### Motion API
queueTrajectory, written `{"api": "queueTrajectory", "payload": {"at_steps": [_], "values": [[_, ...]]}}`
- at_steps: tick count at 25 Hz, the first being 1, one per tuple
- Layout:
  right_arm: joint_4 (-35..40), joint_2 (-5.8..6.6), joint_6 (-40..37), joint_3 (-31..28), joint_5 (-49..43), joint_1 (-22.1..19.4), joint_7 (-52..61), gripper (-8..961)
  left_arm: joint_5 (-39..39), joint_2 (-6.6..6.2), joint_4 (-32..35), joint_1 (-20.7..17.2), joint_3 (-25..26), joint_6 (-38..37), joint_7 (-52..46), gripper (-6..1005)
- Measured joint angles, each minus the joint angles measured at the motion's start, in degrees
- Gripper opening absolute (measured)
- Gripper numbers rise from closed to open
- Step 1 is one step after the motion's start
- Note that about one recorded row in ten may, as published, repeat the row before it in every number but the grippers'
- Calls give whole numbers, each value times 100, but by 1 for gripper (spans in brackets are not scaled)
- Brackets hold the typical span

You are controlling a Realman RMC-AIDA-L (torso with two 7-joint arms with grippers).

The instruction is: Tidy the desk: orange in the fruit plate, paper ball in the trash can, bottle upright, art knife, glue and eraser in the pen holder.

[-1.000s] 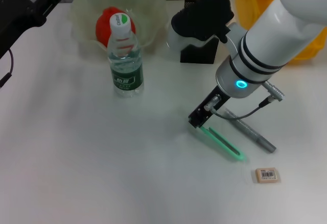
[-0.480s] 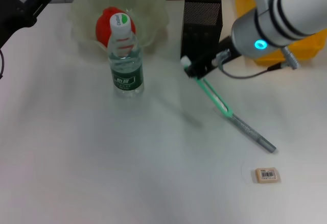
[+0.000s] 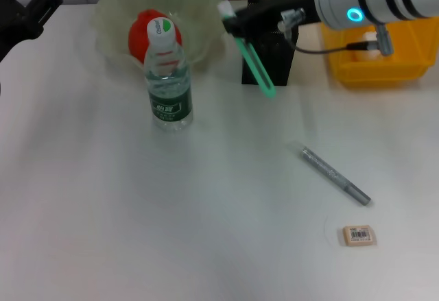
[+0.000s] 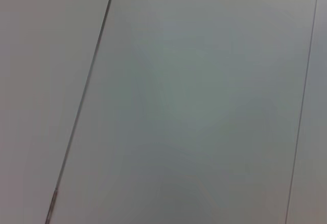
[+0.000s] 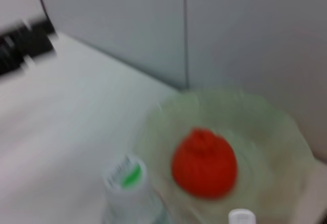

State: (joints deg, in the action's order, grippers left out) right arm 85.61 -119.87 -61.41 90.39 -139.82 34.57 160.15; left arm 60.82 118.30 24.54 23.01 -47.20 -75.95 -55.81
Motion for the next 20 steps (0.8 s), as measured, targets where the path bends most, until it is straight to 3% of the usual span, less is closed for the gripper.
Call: {"api": "queueTrajectory", "payload": {"at_steps": [5,14,20], "values": [[-7,-1,625,-228,876,-267,-753,179,0,-4,-2,-40,0,3,0,627],[-516,-1,2006,-208,1501,-655,-1818,178,0,-9,-3,-37,0,20,0,628],[-1024,21,2602,-217,2765,-772,-3081,178,0,-9,-3,-48,7,28,-7,628]]}}
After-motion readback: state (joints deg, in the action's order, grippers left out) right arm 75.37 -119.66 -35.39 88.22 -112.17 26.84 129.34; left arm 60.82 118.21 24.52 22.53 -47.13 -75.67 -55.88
